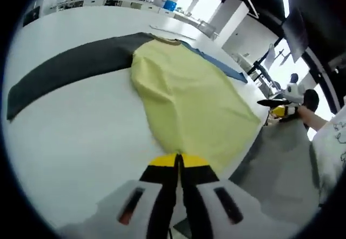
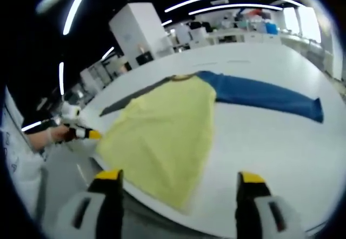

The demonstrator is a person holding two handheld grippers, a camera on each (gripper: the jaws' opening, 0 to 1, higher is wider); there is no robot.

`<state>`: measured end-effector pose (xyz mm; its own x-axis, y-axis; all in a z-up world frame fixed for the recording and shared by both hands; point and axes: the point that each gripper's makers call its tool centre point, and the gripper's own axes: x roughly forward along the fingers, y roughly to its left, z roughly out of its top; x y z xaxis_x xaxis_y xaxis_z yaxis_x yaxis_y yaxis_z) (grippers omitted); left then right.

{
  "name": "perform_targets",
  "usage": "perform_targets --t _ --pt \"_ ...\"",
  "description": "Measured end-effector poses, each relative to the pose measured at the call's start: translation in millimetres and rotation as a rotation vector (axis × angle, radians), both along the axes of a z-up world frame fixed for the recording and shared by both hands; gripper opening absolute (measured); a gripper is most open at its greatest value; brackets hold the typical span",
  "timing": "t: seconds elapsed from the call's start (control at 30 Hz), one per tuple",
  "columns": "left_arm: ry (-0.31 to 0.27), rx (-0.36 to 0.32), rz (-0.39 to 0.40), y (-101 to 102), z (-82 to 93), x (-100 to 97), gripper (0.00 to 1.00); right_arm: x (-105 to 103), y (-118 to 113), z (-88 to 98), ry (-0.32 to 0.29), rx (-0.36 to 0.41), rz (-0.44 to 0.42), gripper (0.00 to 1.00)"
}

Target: Fold the garment on the visible template until the final outline fits inside the template.

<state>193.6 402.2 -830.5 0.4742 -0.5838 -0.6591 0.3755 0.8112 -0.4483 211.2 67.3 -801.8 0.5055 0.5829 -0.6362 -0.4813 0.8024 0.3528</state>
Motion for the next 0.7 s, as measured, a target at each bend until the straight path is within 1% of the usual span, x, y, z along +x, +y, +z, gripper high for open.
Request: perform_targets --t 0.1,0.13,0.17,0.23,0.37,0.6,0.7 --pt "0.003 0.004 -0.003 -0.2 -1.6 0.2 0.00 0.0 0.4 -0.4 0.000 0.001 0.001 0.86" --pt "0.019 -0.013 0.006 -1.8 -0.8 -0.6 0.00 0.4 -0.2 -0.9 0.000 0.001 0.002 0.86" --pt "0.018 -0.025 0.007 -4.6 1.9 -1.3 0.00 0.7 -0.8 -1.5 0.001 0.000 0.001 0.86" --pt "-0.003 -0.033 0.007 -5.9 5.7 1.0 0.00 0.3 -0.9 -1.7 0.002 0.001 0.001 0.86" --pt "0.003 -0.067 0.013 -12.5 10.7 3.6 0.00 -0.8 0.1 -0.8 0.004 0.001 -0.002 0.86" --pt "-0.018 -0.077 -0.016 -25.5 19.5 6.2 0.00 0.3 -1.9 -0.2 0.002 0.004 -0.008 0.86" --pt "-0.039 -0.056 -0.036 -25.1 23.1 6.9 0.00 -0.7 -2.3 -1.3 0.002 0.000 -0.004 0.86"
